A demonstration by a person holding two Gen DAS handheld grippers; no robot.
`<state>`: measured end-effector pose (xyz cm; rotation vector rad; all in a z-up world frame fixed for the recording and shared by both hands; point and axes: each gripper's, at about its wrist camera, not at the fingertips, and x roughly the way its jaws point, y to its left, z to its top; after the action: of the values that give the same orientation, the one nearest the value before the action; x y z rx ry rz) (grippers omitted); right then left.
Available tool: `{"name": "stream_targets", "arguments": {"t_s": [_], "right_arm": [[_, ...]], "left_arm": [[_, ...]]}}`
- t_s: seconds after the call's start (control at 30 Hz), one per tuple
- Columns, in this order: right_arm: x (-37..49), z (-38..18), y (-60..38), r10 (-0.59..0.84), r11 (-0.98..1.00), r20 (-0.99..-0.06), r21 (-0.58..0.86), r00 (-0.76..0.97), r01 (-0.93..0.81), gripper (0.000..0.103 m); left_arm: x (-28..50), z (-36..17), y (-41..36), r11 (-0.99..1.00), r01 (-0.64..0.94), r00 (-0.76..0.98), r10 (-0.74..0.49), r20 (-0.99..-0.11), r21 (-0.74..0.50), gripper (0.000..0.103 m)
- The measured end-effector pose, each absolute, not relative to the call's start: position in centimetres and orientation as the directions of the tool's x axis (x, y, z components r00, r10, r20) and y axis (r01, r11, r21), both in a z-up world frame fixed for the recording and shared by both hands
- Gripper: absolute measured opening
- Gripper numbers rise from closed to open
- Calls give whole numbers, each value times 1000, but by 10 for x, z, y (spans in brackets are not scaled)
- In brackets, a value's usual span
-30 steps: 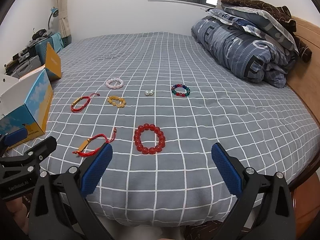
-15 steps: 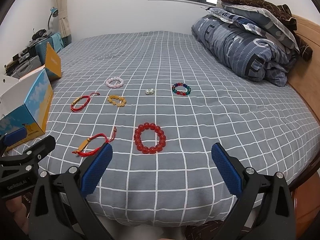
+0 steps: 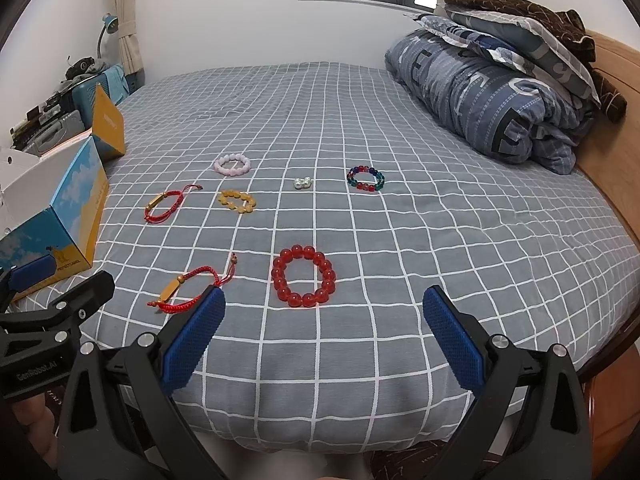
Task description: Organize jewelry
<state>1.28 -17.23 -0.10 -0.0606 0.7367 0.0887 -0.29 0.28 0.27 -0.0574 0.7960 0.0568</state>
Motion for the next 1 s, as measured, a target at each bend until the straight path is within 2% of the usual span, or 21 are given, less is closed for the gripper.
{"name": "stream_targets", "arguments": {"t_s": [1.0], "right_arm": [[13,-1,-171,56,994,-672,-29,738,-101,95]], "left_arm": [[-3,2,3,997,-73,696,34,-717,-23,97]]}}
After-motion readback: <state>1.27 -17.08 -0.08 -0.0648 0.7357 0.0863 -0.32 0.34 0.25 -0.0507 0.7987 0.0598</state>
